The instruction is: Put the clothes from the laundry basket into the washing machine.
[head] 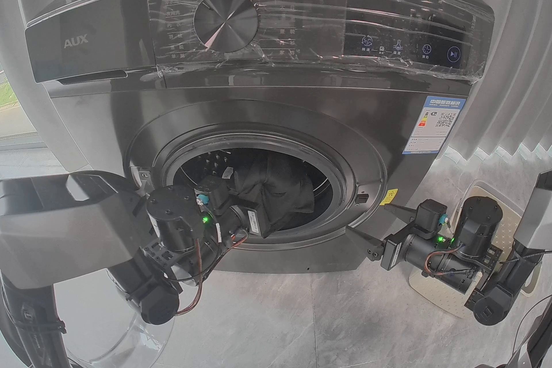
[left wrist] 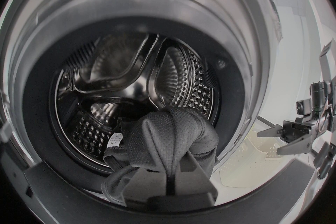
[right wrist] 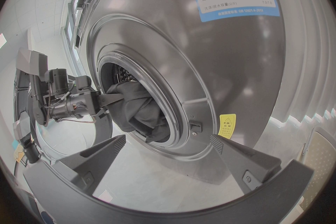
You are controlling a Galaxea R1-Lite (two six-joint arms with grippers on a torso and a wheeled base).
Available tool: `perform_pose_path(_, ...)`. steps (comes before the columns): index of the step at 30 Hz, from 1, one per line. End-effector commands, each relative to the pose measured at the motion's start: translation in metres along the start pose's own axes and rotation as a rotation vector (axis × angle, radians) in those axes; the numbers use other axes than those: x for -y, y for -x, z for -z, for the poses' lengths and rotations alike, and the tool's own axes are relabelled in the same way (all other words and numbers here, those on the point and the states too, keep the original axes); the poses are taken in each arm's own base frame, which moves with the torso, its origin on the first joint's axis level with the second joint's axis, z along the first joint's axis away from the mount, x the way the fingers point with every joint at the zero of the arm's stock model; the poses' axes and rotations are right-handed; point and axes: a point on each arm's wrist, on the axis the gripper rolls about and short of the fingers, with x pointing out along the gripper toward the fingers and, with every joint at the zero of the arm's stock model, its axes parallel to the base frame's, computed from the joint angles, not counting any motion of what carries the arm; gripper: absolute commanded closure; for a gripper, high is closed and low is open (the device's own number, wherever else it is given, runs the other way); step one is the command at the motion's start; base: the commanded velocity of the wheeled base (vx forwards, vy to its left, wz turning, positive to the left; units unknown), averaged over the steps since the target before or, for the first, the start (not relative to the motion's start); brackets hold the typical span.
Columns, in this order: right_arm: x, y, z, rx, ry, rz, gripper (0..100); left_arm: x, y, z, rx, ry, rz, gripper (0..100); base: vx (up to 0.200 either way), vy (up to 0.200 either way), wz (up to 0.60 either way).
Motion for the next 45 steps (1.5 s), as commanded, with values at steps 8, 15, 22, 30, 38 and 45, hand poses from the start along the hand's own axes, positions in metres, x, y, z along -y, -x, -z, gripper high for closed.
perform_pose_path(8, -0.002, 0.004, 0.004, -0.020, 0.001, -0.009, 0, 0.001, -0.043, 0.032, 0.002, 0.092, -0.071, 100, 0.000, 0.000, 0.00)
perform_pose_path(15, -0.007, 0.004, 0.002, -0.015, 0.003, -0.026, 0, 0.004, -0.065, 0.040, 0.032, 0.096, -0.083, 100, 0.000, 0.000, 0.00)
perform_pose_path(22, -0.009, 0.004, 0.002, -0.013, 0.004, -0.032, 0, -0.004, -0.078, 0.045, 0.047, 0.095, -0.101, 100, 0.000, 0.000, 0.00)
perform_pose_path(30, -0.011, 0.002, 0.004, -0.018, 0.005, -0.041, 0, -0.006, -0.087, 0.049, 0.050, 0.098, -0.109, 100, 0.000, 0.000, 0.00)
perform_pose_path(38, -0.011, 0.002, 0.004, -0.021, 0.005, -0.042, 0, -0.005, -0.103, 0.051, 0.051, 0.122, -0.108, 100, 0.000, 0.000, 0.00)
perform_pose_path(45, -0.014, 0.002, 0.003, -0.016, 0.007, -0.052, 0, -0.011, -0.122, 0.041, 0.090, 0.148, -0.120, 100, 0.000, 0.000, 0.00)
